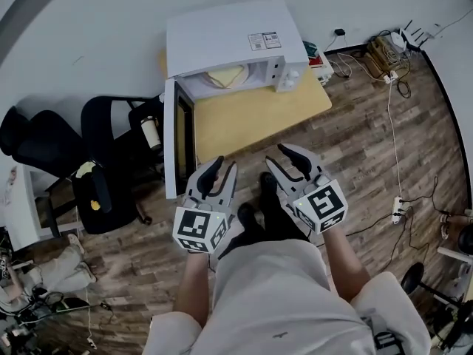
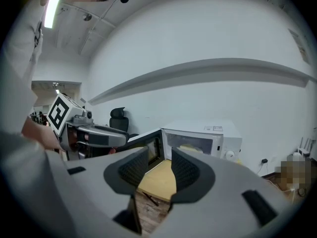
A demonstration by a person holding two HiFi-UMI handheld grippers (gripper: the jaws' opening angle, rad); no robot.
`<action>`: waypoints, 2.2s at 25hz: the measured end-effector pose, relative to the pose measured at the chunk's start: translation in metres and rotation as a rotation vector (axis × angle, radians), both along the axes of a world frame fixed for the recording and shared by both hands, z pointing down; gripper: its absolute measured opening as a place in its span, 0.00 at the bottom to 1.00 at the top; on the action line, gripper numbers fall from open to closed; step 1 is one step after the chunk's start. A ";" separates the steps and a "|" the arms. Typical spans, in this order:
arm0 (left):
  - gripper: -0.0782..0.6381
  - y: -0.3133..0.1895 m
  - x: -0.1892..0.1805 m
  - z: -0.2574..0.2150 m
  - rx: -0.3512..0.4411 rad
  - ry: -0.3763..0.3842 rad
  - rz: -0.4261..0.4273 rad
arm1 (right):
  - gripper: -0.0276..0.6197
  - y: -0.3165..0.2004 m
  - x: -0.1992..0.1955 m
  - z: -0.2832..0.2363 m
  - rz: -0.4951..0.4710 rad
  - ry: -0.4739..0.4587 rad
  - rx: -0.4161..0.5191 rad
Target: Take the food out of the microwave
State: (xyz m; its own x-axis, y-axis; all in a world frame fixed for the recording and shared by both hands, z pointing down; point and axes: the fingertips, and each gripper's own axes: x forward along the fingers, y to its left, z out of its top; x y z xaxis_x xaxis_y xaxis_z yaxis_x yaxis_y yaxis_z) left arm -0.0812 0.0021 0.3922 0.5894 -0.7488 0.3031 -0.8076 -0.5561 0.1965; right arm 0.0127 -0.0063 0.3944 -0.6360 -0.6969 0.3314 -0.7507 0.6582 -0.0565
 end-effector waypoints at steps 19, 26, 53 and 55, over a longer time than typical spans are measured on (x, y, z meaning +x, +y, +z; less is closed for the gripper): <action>0.26 -0.093 0.010 0.003 -0.010 -0.033 -0.153 | 0.28 -0.110 -0.001 0.018 -0.195 0.075 0.026; 0.26 -0.114 0.016 0.009 -0.019 -0.041 -0.239 | 0.29 -0.136 0.007 0.033 -0.270 0.066 0.008; 0.26 -0.155 0.004 0.072 -0.086 -0.033 -0.277 | 0.32 -0.180 -0.023 0.111 -0.339 0.143 -0.051; 0.26 -0.159 0.001 0.077 -0.092 -0.028 -0.272 | 0.32 -0.185 -0.027 0.116 -0.336 0.152 -0.047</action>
